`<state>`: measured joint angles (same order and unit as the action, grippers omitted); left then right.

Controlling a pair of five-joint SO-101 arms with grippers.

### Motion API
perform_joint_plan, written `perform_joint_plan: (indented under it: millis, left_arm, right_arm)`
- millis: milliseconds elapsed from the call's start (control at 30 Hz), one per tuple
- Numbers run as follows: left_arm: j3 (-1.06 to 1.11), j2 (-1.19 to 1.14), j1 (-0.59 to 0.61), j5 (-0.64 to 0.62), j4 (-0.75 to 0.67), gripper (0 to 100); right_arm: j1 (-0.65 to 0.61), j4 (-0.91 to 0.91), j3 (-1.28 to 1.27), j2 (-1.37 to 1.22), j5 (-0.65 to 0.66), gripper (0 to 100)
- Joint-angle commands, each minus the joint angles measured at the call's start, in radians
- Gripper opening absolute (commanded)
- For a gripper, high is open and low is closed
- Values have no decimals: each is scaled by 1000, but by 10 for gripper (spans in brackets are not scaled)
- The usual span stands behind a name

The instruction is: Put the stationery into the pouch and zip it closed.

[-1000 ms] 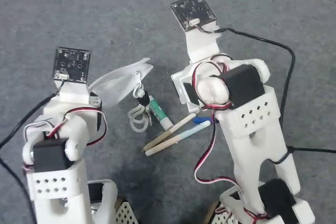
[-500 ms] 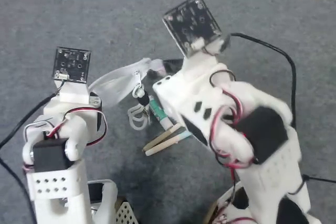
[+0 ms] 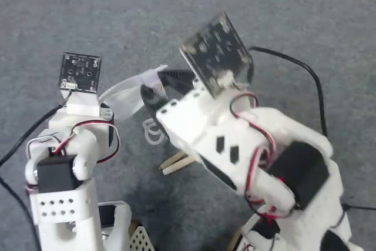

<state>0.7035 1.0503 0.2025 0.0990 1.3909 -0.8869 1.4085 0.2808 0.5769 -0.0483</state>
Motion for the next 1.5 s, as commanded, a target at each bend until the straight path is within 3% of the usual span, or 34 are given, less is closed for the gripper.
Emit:
perform_joint_plan:
  millis: [0,200,600,900,1200,1467]
  left_arm:
    - [-21,3,-5,-12,-51,12]
    - [-21,3,-3,-12,-51,12]
    - [-19,3,-2,-12,-51,12]
    - [-19,3,-2,-12,-51,12]
    - [-19,3,-2,-12,-51,12]
    - [-19,3,-2,-12,-51,12]
  right_arm:
    - [-12,-21,-51,71,5,7]
    - [-10,-170,-242,166,5,8]
    - [-7,-731,-747,404,9,9]
    - [-7,-1147,-1057,435,11,9]
    - [-7,-1486,-1249,433,12,9]
    - [5,-1639,-1309,358,12,9]
